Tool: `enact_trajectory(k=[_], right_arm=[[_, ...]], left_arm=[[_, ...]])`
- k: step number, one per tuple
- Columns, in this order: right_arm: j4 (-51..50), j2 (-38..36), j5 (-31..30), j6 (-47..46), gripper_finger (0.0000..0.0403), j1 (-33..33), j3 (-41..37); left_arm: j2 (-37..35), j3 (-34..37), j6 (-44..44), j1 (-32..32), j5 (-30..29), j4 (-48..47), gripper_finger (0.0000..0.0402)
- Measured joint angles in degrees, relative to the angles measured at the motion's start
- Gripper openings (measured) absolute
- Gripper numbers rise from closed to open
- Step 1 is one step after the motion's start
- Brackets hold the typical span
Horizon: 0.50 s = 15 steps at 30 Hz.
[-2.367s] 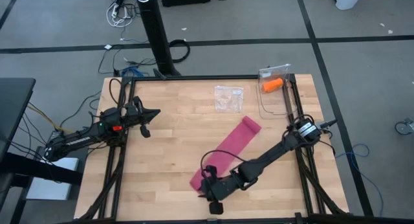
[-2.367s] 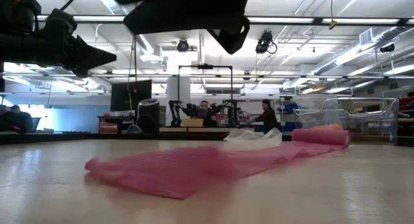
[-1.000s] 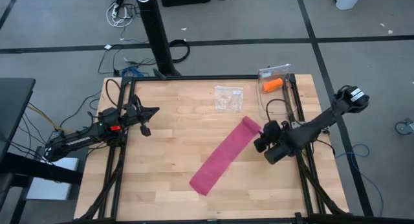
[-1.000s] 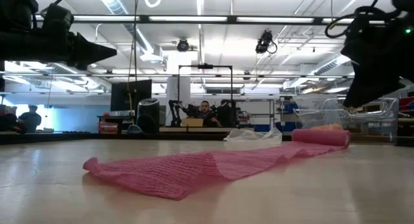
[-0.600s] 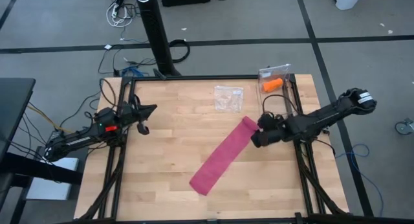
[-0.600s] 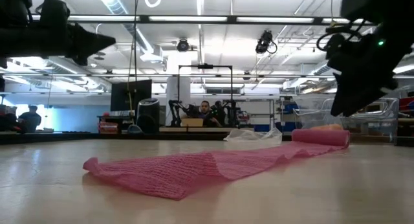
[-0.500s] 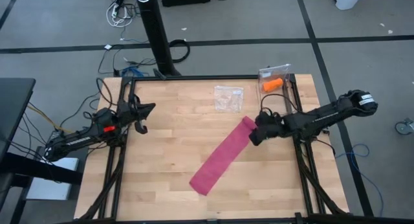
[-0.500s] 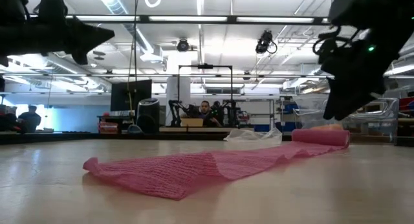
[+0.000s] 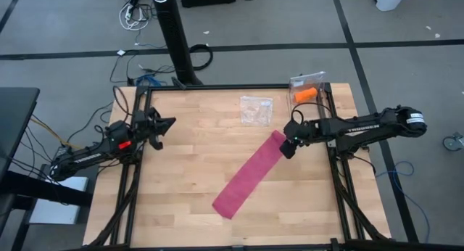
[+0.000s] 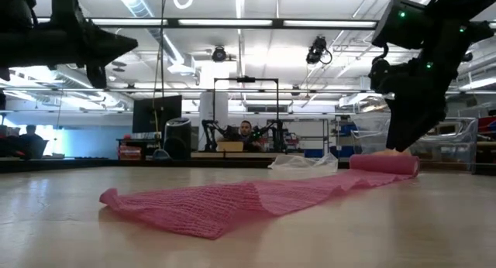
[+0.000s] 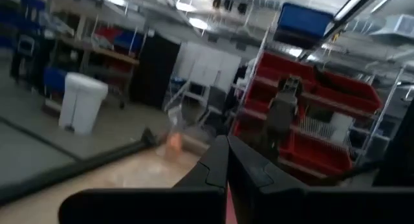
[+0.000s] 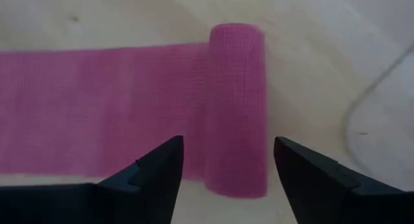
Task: Roll bandage
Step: Roll the pink bandage
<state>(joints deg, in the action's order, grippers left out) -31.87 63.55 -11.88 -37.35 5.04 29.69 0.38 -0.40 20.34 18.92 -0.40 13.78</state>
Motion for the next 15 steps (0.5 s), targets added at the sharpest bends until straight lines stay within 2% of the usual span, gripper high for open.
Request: enact_trajectory(k=[6,10,15], right_arm=[[-1.0,0.0,3.1,-1.6,0.0236,-0.9,0.3],[-3.0,0.4,0.4,-5.9,0.0245,-4.9,1.8],[-3.0,0.5,-6.0,-12.2,0.0254,-12.4,3.1]], left_arm=[[0.8,0.0,2.4,0.0,6.7,-4.5,0.0012],[1.5,0.0,2.7,0.0,7.8,-5.2,0.0012],[1.6,0.0,2.7,0.0,7.6,-5.1,0.0017]])
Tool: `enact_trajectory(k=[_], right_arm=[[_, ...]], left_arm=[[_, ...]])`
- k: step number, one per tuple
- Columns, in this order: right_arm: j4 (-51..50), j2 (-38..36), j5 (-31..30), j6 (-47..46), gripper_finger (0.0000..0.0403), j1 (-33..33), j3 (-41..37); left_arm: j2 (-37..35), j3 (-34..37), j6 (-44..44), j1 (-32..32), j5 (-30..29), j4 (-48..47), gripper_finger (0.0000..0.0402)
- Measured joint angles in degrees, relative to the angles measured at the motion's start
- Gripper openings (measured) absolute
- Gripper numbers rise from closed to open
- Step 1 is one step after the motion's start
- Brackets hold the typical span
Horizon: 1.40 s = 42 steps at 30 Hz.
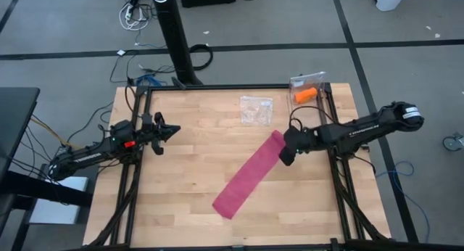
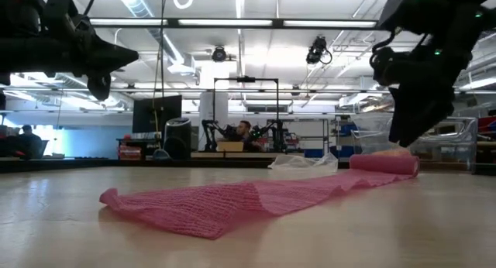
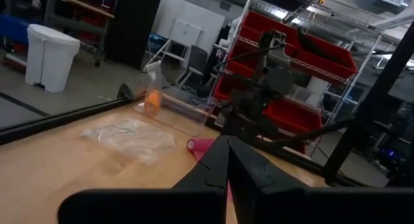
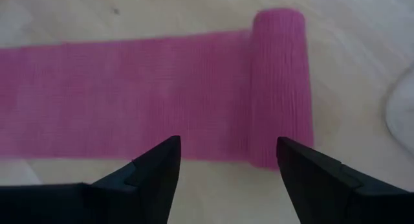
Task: Roll bandage
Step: Roll the pink bandage
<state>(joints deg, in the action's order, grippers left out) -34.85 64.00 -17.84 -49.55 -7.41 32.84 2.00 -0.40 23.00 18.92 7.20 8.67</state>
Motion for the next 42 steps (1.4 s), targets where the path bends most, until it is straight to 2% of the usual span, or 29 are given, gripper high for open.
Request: enact_trajectory(k=[7,14,25,30,42], right_arm=[[-5.9,1.5,-13.9,-15.2,0.0256,-10.6,-0.5],[-4.3,3.8,-15.4,-25.7,0.0251,-13.6,-6.1],[9.8,3.9,-17.5,-25.2,0.0248,-13.4,-13.6],[15.4,3.9,-20.4,-24.3,0.0241,-13.4,-15.4],[18.3,3.9,-22.0,-23.5,0.0253,-12.5,-15.7]], left_arm=[[0.0,0.0,0.0,0.0,-0.3,-0.8,0.0040],[0.7,0.0,0.0,0.0,-0.5,-1.0,0.0052],[2.7,0.0,0.0,0.0,-0.5,-1.2,0.0052],[4.3,0.0,-0.1,0.0,-0.5,-1.2,0.0052],[6.2,0.0,0.0,0.0,-0.5,-0.9,0.0052]])
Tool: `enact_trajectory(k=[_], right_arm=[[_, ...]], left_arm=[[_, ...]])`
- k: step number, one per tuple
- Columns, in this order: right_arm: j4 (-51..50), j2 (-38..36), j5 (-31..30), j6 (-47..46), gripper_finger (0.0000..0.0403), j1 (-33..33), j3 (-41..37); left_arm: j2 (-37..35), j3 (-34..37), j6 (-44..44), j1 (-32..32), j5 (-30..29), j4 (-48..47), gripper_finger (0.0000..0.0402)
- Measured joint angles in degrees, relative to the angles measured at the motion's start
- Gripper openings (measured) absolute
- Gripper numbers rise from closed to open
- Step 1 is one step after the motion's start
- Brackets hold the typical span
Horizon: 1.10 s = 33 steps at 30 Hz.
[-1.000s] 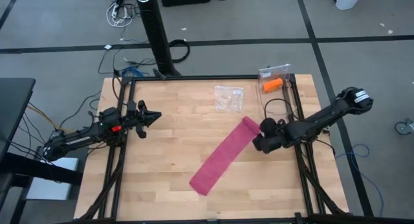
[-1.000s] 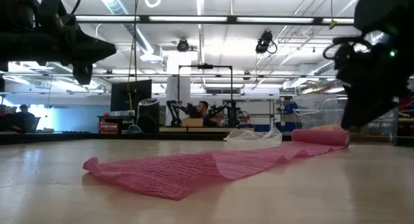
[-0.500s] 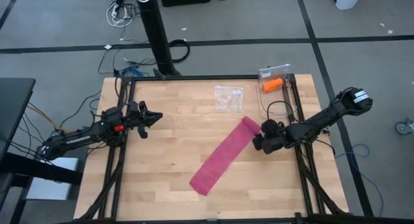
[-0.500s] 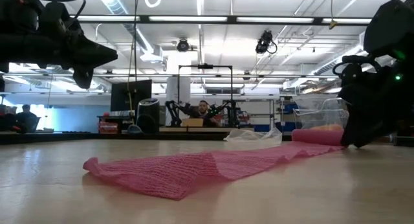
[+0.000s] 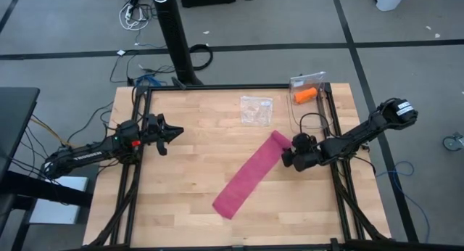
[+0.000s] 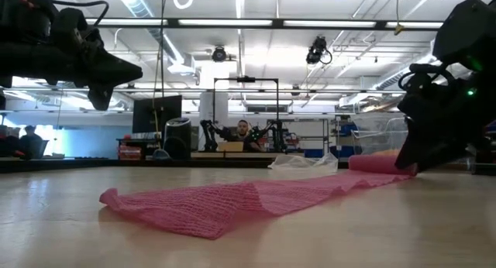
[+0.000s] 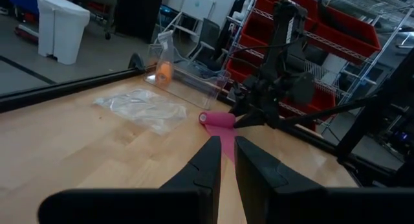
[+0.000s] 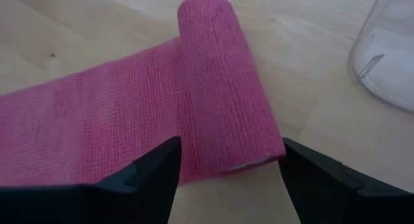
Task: Roll bandage
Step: Roll the pink bandage
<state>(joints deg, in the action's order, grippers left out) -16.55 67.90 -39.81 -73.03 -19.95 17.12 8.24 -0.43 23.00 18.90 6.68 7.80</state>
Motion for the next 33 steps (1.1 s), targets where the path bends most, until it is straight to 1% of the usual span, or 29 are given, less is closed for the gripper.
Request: enact_trajectory(k=[3,5,11,13,16,20,22,25,27,29,33], right_arm=[[0.0,0.0,-0.1,1.2,0.0236,0.9,0.0],[0.1,0.0,-0.8,1.8,0.0218,1.4,0.0],[2.2,0.4,-1.2,6.5,0.0140,2.2,0.0],[2.5,0.4,-1.1,7.2,0.0120,2.2,0.0],[3.0,0.4,-1.0,8.0,0.0107,2.2,0.0],[7.0,0.4,-0.2,12.4,0.0099,2.2,0.0],[9.9,0.3,-0.2,15.6,0.0094,2.2,0.2],[12.0,0.3,-0.2,21.4,0.0091,2.2,2.7],[12.0,0.3,-0.2,26.7,0.0091,2.2,5.6],[11.9,0.3,-0.2,33.1,0.0090,2.1,9.3],[11.9,0.3,-0.3,47.4,0.0090,1.7,17.7]], left_arm=[[0.0,0.0,0.0,0.0,0.0,0.0,0.0052],[0.0,0.0,0.0,0.0,0.0,0.0,0.0052],[0.0,0.0,0.0,0.0,0.0,0.0,0.0052],[0.0,0.0,0.0,0.0,0.0,0.0,0.0052],[0.0,0.0,0.0,0.0,0.0,0.0,0.0052],[0.0,0.0,0.6,0.0,0.1,0.1,0.0052],[0.0,0.0,1.1,0.0,0.9,1.1,0.0050],[0.0,-0.1,0.9,0.0,5.2,5.0,0.0040],[0.0,-0.8,0.9,0.0,7.5,5.5,0.0035],[0.1,-2.4,1.0,0.0,8.3,6.1,0.0033],[1.6,-4.7,-2.4,-0.9,11.2,6.2,0.0045]])
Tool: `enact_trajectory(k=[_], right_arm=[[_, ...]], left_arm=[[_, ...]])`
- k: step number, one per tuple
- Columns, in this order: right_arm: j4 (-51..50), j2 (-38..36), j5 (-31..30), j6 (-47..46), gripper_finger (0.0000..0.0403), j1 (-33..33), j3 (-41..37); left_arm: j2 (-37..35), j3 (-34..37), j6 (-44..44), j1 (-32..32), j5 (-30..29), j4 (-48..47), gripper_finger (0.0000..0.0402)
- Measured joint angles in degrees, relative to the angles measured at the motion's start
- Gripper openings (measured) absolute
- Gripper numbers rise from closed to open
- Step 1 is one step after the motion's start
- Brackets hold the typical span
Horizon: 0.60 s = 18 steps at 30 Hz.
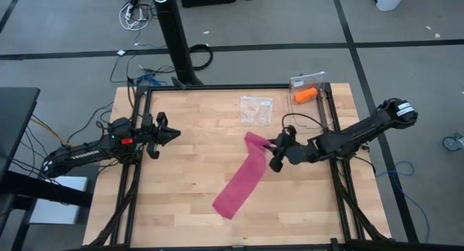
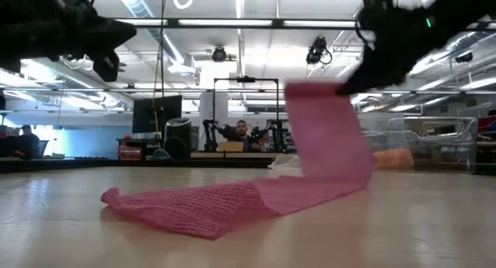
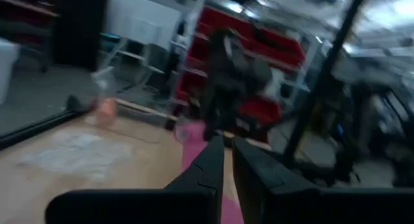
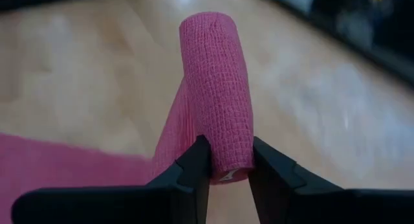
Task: Roll bandage
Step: Roll the pink bandage
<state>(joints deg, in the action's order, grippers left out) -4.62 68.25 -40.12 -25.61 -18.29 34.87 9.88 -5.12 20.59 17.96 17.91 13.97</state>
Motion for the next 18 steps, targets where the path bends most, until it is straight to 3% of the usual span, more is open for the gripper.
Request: enact_trajectory(k=[6,10,18], right_arm=[[-0.1,0.0,0.6,20.2,0.0090,-0.1,11.3],[0.0,0.0,0.8,28.4,0.0090,0.6,15.9],[0.1,0.1,3.4,34.1,0.0090,3.1,16.7]], left_arm=[[6.7,-1.1,-3.7,-4.4,0.7,7.2,0.0092],[14.1,-1.1,-5.7,-7.0,-2.2,16.2,0.0117],[30.9,-12.0,-16.6,-10.3,-9.3,18.4,0.0097]])
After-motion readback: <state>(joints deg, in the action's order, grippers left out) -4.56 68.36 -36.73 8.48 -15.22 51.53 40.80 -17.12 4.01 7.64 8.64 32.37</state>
